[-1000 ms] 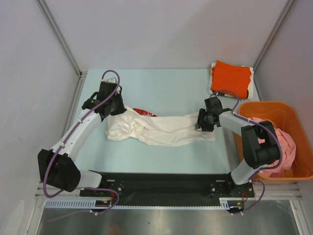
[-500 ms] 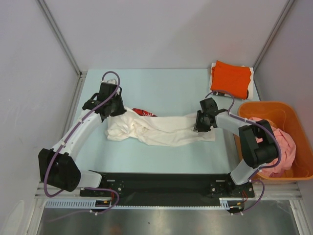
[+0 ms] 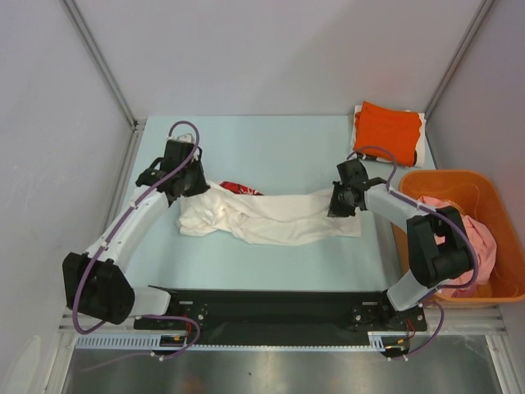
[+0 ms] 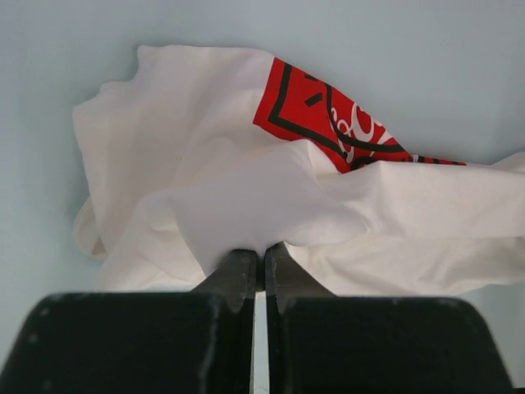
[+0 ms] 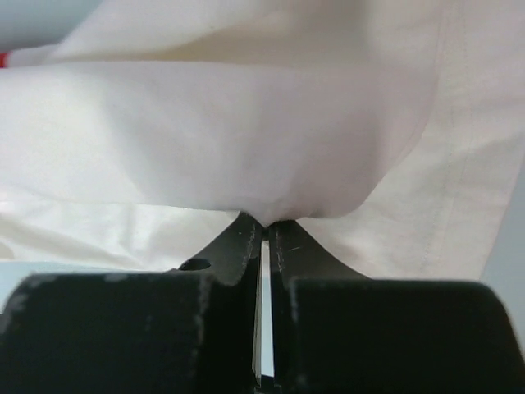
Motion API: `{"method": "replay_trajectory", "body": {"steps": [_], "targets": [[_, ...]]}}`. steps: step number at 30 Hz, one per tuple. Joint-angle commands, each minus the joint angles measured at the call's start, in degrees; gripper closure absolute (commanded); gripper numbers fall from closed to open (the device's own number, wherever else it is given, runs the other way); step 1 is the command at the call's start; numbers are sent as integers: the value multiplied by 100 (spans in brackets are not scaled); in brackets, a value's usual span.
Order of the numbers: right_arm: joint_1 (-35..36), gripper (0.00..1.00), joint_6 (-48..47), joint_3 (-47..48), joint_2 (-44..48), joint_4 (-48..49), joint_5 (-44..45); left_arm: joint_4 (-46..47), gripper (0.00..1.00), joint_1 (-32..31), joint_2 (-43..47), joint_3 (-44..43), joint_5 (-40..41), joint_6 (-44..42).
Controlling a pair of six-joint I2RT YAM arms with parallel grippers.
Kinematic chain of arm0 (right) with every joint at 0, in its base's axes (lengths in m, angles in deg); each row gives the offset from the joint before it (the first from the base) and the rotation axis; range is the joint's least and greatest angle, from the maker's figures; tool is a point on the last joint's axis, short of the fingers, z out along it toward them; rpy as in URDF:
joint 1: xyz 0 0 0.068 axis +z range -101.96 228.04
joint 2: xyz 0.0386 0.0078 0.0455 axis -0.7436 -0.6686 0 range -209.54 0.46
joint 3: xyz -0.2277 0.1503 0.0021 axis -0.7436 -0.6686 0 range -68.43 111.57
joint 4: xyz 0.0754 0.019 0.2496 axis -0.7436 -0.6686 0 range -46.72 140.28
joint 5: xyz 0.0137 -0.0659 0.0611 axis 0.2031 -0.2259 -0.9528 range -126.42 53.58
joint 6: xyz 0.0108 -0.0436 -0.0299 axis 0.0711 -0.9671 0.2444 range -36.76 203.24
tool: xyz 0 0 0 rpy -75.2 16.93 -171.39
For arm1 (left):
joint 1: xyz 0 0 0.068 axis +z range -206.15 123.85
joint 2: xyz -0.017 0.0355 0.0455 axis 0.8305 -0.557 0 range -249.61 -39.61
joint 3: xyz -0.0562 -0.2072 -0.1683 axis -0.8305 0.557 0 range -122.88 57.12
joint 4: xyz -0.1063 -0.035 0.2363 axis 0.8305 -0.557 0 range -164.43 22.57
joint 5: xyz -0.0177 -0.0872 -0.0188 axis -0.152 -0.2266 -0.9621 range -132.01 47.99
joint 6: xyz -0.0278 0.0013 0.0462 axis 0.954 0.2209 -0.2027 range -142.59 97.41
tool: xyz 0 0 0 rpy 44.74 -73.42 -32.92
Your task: Fold and stack the t-shirts
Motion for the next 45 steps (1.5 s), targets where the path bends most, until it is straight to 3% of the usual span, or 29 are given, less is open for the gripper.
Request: {"method": "replay_trajectory", "body": {"steps": [1,12,19,24,30,35,39,45], "targets": [[-57,100,-6,467,483,-343,55,-95,100,96,373,-263,-19,-211],[-233,100,-68,1213,1493,-1169,-419,-630,100,131,1138,-843,183,-255],[-338,100,-331,2312,2687,-1784,-982,-1150,100,131,1797,-2431,271,-536],[-338,100,-735,2849,3594,-1794,-1779,-344,100,131,2851,-2804,-44,-1001],[-338,100,-1061,3455,4553,-1934,-2388,-113,100,123,3353,-3673,-353,-1503],[-338,100,-1061,4052,4852,-2233,-2188,-122,100,-27,3169,-4517,-563,-1722],[-338,100,-1105,4886,4380,-2750,-1915,-157,100,-272,2590,-4992,-564,-2004],[-338,100,-956,4775,3702,-2787,-1240,-236,100,-317,1423,-5256,-731,-2303]]}}
